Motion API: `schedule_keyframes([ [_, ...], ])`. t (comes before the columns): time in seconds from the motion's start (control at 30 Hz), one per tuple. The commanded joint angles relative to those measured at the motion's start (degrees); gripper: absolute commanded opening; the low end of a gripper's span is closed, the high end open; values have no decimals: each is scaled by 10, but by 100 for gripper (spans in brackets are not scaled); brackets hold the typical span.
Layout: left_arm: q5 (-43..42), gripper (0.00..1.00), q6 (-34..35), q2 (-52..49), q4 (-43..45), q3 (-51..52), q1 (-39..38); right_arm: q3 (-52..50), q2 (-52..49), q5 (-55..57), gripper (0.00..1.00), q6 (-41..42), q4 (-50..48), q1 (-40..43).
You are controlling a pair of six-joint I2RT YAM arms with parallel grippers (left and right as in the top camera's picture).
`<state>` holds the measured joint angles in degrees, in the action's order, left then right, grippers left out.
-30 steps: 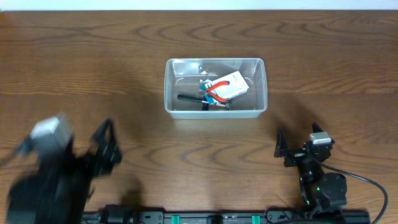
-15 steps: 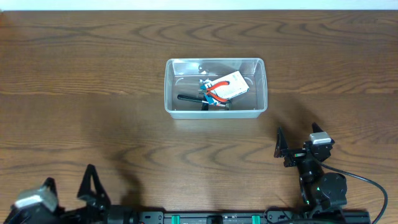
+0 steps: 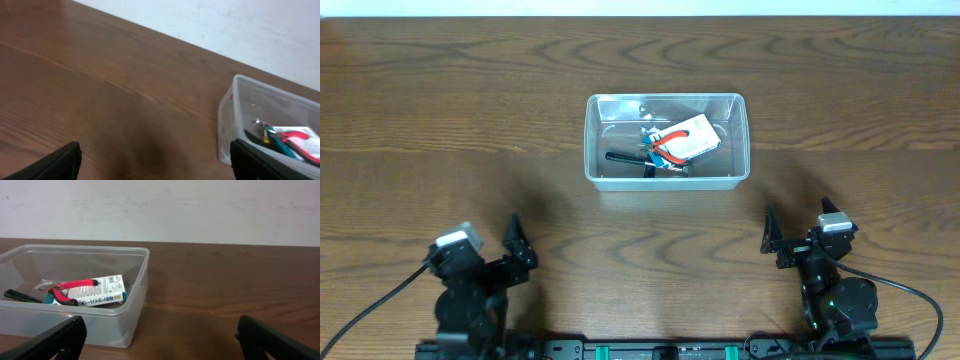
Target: Pack container
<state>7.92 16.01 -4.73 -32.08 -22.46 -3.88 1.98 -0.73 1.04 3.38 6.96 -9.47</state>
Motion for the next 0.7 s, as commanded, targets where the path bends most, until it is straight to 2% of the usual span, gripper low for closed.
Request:
schedule_keyframes([
  [0.0, 2, 87, -10, 11, 35, 36, -1, -3, 4, -2, 99, -7, -1, 5],
  [0.67, 3, 87, -10, 16, 164, 158, -1, -3, 4, -2, 99, -7, -1, 5],
])
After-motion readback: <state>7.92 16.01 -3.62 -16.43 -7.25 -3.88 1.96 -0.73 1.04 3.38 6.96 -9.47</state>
